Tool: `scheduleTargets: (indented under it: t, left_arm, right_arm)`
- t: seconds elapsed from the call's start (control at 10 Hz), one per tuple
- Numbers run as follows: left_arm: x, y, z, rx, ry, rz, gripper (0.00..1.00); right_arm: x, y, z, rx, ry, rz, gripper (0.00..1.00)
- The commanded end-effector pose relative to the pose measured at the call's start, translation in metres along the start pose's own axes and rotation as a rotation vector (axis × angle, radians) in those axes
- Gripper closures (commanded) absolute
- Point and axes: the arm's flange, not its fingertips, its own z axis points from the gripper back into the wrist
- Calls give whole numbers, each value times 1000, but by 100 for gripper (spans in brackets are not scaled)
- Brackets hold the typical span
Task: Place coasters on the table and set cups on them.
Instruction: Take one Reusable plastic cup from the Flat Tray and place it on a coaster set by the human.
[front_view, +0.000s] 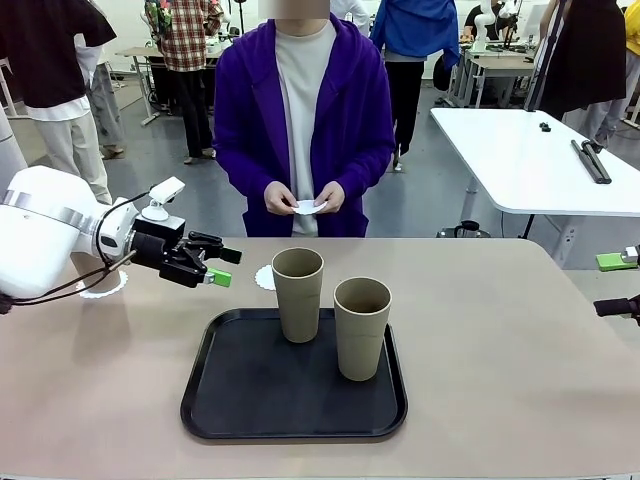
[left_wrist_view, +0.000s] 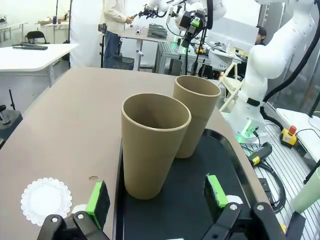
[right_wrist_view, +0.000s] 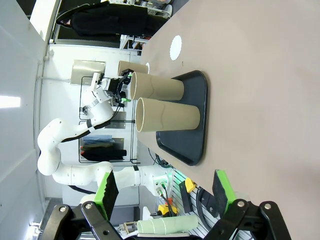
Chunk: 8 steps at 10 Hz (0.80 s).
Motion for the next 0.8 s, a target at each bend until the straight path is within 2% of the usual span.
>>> scheduleTargets:
  t: [0.0,0.3,0.5,0.7]
  left_arm:
    - [5,1,-2,-2,0,-11,0]
    - [3,1,-2,-3,0,-7,0]
    - [-22,4,-15,33,-92,14,0]
    - [-38,5,-28,64,-141,-12,0]
  right_arm:
    - [1,1,0,11,-2,8,0]
    - [1,1,0,11,-2,8,0]
    - [1,1,0,11,-2,8,0]
    - [1,1,0,11,-2,8,0]
